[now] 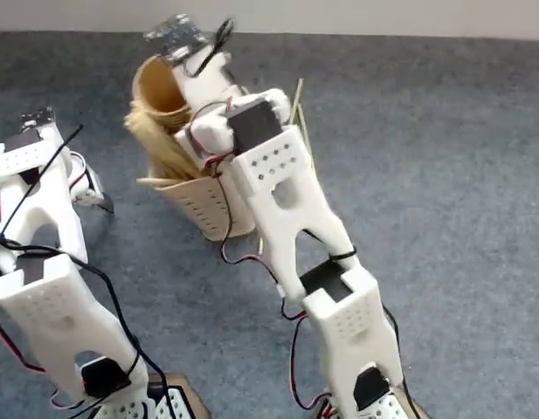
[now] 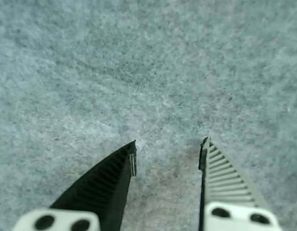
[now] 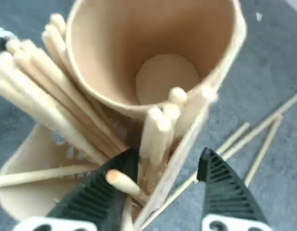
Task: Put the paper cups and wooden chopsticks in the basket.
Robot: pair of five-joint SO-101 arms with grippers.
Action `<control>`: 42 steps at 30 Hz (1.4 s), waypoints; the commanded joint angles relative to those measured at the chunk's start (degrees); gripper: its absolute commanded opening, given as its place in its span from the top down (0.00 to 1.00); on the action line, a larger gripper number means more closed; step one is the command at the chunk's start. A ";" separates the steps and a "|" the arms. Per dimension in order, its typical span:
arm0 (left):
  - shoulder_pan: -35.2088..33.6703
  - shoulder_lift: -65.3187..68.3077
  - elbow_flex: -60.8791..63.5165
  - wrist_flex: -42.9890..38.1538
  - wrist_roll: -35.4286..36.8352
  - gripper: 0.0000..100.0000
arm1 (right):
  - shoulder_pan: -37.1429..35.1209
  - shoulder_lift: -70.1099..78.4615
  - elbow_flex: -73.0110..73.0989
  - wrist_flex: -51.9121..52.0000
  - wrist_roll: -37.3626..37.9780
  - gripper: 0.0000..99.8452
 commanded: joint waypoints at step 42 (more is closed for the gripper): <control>0.84 -0.40 -1.19 -0.18 0.26 0.77 | 24.13 16.40 -1.45 -3.30 -6.07 0.79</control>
